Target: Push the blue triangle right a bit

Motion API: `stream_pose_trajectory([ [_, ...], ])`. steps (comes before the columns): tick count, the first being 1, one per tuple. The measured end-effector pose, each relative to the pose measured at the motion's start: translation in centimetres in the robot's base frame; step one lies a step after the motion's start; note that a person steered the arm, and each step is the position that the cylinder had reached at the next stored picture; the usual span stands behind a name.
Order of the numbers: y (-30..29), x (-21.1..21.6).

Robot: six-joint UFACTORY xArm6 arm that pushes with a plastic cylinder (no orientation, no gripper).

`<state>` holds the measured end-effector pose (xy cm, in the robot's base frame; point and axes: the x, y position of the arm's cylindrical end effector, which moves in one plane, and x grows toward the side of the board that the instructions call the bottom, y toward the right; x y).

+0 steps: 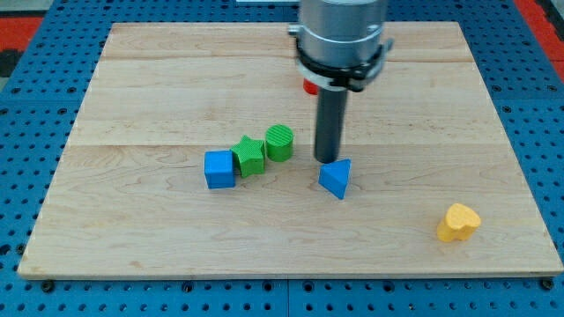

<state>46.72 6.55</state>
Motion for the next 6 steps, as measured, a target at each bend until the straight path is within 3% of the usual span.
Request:
stream_pose_trajectory([
  [1, 1.7, 1.1],
  [2, -4.8, 1.2],
  [3, -5.8, 3.8],
  [5, 3.6, 5.4],
  [6, 0.0, 5.0],
])
